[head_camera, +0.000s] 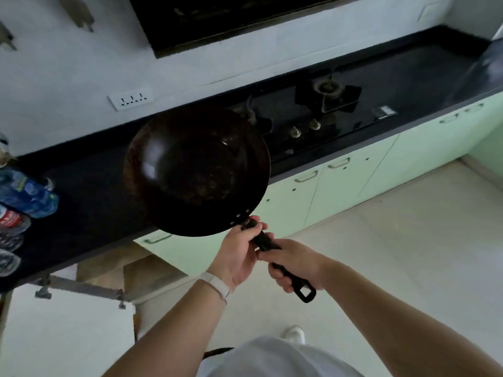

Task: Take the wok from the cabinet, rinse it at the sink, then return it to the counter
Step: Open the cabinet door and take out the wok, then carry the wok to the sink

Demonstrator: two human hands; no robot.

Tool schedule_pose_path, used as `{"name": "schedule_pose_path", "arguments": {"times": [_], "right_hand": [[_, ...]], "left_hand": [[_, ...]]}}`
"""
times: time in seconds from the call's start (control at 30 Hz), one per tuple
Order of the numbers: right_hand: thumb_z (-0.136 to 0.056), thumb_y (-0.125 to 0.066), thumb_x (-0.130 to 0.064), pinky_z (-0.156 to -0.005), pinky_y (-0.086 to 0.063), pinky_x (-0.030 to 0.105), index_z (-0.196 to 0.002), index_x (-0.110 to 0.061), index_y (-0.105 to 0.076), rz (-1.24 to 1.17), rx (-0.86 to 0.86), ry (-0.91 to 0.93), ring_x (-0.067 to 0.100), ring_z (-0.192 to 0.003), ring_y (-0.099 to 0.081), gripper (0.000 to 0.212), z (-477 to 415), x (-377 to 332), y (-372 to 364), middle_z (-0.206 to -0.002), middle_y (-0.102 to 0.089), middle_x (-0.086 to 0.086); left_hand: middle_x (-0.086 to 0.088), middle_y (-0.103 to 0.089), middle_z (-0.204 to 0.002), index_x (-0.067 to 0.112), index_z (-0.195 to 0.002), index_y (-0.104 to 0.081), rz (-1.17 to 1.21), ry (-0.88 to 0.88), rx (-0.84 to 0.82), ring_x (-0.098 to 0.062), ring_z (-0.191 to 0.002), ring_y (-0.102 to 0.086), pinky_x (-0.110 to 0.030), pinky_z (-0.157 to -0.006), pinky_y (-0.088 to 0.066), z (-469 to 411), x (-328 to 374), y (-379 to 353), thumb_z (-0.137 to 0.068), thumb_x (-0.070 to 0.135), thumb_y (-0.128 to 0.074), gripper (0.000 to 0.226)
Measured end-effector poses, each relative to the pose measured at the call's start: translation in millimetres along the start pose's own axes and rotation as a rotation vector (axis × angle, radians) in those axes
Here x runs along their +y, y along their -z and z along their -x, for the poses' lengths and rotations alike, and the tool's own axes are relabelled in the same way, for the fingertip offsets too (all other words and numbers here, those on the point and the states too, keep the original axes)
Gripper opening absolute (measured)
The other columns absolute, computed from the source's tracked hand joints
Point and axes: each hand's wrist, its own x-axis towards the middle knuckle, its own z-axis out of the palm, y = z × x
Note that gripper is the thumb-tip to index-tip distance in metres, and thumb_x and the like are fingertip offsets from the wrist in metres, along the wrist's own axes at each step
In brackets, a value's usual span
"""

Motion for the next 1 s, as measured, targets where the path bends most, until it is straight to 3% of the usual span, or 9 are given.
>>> {"name": "schedule_pose_path", "arguments": {"times": [0.17, 0.33, 0.63, 1.0], "right_hand": [[-0.101, -0.055, -0.022, -0.046, -0.04, 0.028, -0.104, -0.012, -0.054, -0.095, 0.129, 0.059, 0.017, -0.049, -0.042, 0.01, 40.7, 10.8, 70.0, -0.063, -0.048, 0.004], [-0.101, -0.055, -0.019, -0.044, -0.038, 0.026, -0.103, -0.012, -0.052, -0.245, 0.292, 0.103, 0.017, -0.047, -0.041, 0.008, 77.2, 26.6, 120.0, -0.061, -0.048, 0.004], [-0.103, -0.053, -0.018, -0.042, -0.038, 0.023, -0.104, -0.013, -0.049, -0.454, 0.543, 0.157, 0.015, -0.045, -0.04, 0.007, 113.1, 42.6, 205.5, -0.059, -0.046, 0.002], [-0.102, -0.054, -0.017, -0.042, -0.037, 0.023, -0.105, -0.015, -0.05, -0.625, 0.788, 0.181, 0.013, -0.046, -0.041, 0.006, 110.7, -14.0, 348.8, -0.06, -0.047, 0.002]], "left_hand": [[-0.003, -0.065, -0.086, 0.013, -0.101, -0.057, -0.092, 0.085, -0.118, -0.021, -0.074, -0.066, -0.036, -0.069, -0.053, -36.8, -21.7, -81.9, -0.098, 0.004, -0.053, 0.011], [-0.006, -0.063, -0.088, 0.011, -0.101, -0.058, -0.182, 0.178, -0.264, -0.024, -0.076, -0.065, -0.042, -0.08, -0.052, -67.2, -43.6, -152.5, -0.097, 0.004, -0.054, 0.008], [-0.007, -0.06, -0.088, 0.009, -0.102, -0.056, -0.331, 0.327, -0.507, -0.023, -0.076, -0.064, -0.038, -0.074, -0.055, -128.5, -78.6, -266.6, -0.098, 0.003, -0.052, 0.009], [-0.009, -0.057, -0.086, 0.006, -0.104, -0.054, -0.431, 0.48, -0.745, -0.022, -0.072, -0.065, -0.036, -0.068, -0.059, -254.7, -68.5, -415.7, -0.1, 0.002, -0.048, 0.009]]}}
